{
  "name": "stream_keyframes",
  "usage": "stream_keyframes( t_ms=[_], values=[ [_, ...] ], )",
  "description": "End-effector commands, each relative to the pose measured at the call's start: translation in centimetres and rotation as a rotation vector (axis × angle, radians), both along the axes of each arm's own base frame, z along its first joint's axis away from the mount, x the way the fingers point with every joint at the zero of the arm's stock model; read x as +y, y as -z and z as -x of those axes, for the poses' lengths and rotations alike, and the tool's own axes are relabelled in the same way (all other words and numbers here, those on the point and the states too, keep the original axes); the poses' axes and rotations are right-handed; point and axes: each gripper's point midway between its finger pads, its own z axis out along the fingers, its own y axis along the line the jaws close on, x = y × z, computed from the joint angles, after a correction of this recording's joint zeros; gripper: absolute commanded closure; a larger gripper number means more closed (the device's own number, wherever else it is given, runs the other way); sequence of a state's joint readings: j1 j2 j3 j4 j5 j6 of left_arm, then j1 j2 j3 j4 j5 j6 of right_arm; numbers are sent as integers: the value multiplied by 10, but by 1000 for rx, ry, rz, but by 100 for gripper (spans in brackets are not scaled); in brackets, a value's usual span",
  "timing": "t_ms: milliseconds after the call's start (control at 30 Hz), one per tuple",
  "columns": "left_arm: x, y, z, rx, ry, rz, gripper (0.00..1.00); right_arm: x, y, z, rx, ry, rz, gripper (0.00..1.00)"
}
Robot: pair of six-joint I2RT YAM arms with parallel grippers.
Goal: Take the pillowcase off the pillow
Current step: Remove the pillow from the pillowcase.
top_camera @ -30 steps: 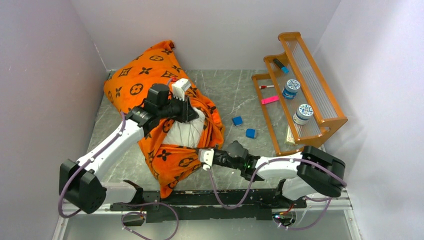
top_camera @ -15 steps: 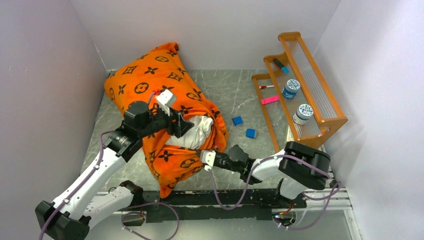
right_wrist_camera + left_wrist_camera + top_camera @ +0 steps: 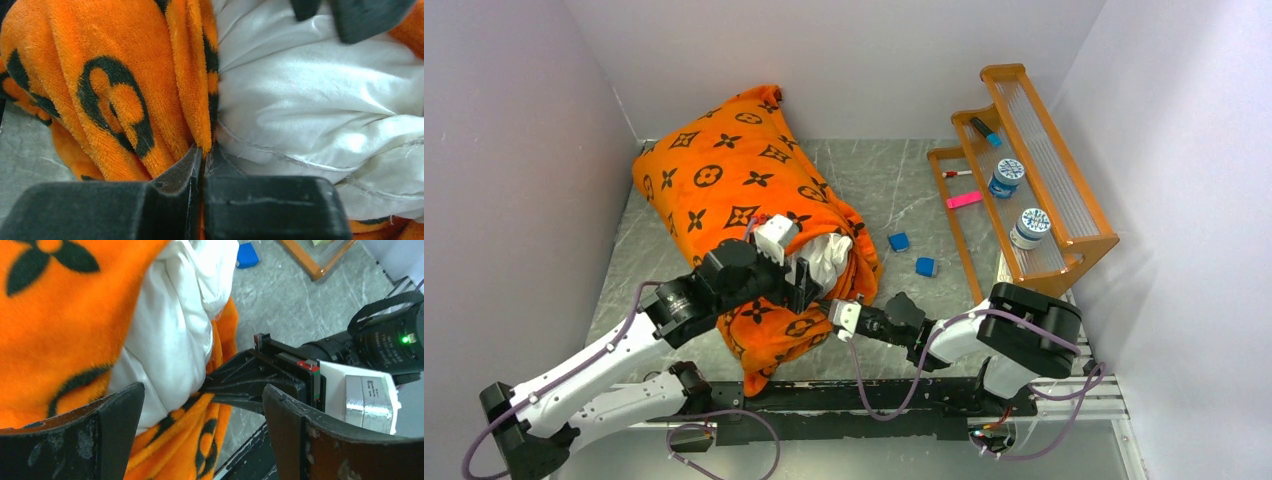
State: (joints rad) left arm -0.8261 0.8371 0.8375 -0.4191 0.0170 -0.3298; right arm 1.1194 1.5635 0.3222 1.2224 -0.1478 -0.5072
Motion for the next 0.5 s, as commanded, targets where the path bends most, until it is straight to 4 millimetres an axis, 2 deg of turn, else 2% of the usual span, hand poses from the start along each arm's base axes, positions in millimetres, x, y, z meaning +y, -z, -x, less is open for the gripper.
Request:
stream_keyframes(
  t_ms=[0, 200, 467],
  values=[
    [9, 18, 7, 79, -147, -38, 8, -2, 35, 27, 119, -93, 74, 100],
    [7, 34, 5, 66, -239, -153, 5, -1, 36, 28, 125, -100, 71, 100],
    [3, 38, -23, -23, -369, -221, 4, -3, 39, 32, 132, -112, 78, 100]
  ],
)
